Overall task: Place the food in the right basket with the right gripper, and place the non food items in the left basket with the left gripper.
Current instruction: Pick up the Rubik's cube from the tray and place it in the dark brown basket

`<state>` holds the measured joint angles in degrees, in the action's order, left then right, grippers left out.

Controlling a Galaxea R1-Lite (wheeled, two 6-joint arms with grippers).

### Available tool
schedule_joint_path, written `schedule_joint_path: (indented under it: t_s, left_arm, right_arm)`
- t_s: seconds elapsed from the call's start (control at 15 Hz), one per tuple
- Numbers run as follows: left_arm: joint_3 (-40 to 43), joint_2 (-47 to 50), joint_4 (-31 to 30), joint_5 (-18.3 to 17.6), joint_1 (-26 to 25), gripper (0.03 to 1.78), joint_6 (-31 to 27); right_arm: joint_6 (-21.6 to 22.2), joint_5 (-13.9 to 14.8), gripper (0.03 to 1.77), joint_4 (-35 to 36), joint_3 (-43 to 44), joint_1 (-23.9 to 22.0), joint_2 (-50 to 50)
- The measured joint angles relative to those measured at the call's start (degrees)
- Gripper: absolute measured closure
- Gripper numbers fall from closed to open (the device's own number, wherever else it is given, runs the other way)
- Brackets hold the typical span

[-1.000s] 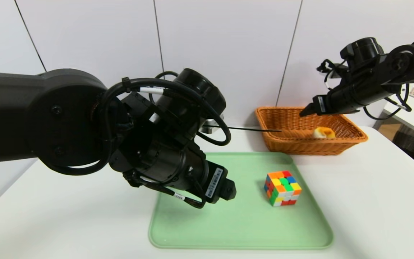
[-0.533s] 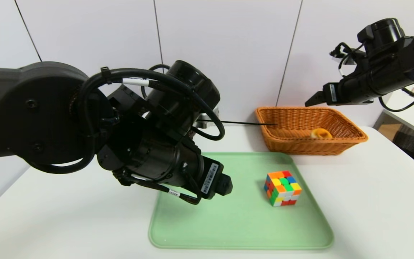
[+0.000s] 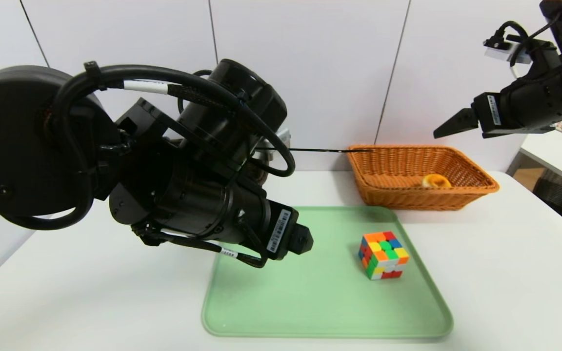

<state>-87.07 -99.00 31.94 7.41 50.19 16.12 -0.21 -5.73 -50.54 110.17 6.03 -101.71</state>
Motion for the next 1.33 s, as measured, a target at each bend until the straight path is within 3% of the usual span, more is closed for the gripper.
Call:
schedule_joint_path:
  t_s: [0.2, 0.47, 0.8, 1.33]
  left_arm:
    - [-0.7, -0.5, -2.5, -0.1, 0.1, 0.12, -0.1]
    - [-4.1, -3.3, -2.8, 0.8, 0.9, 0.12, 0.2]
    - [-13.1, -11.9, -1.7, 11.0, 5.0, 0.12, 4.2]
    - [-25.1, -23.3, 4.2, 16.5, 8.0, 0.12, 12.1]
  right_arm:
    - [0.3, -1.9, 0.12, -1.1, -5.1, 1.0, 5.3]
    - [0.5, -2.3, 0.11, -1.2, -14.0, 1.8, 11.8]
    - [0.7, -2.1, 0.11, -1.1, -20.6, 1.9, 16.2]
    - [1.7, -2.0, 0.11, -1.0, -24.3, 1.8, 18.1]
